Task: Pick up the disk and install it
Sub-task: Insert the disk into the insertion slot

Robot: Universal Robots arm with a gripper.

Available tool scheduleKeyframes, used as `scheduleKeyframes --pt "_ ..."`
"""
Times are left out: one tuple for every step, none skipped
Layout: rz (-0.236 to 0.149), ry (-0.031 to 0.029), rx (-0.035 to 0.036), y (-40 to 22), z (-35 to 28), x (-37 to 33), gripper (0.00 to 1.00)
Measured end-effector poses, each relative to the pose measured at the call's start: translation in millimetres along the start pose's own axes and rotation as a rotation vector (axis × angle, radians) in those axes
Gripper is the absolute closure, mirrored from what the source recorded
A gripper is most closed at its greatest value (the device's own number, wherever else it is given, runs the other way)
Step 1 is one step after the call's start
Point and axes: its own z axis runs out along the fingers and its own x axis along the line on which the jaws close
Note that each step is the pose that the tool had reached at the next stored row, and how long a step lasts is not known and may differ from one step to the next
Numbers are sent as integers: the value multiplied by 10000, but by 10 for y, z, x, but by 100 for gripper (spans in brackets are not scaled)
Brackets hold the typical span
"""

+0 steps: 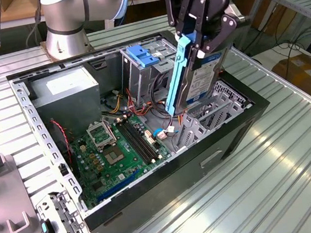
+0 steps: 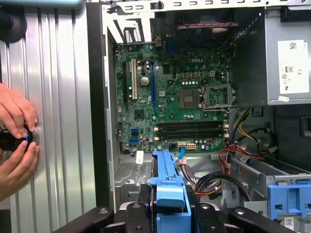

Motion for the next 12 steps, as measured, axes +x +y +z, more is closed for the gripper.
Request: scheduleKeyframes --pt "-1 0 0 -44 6 2 63" --pt "0 2 0 -105 13 0 63" --pt "1 7 0 -152 16 -3 63" --pt "0 8 0 -194 22 -5 63" --pt "-1 10 0 -237 27 -7 63" --pt "0 15 1 -287 33 -9 63" --pt "-1 25 1 -361 46 -13 63" --pt "0 32 2 -446 74 -19 63" --pt "0 38 2 -486 88 -22 63" --pt "-1 46 2 -506 97 -23 63" --pt "-2 63 2 -517 107 -24 63" --pt "-1 83 3 -517 114 -22 63"
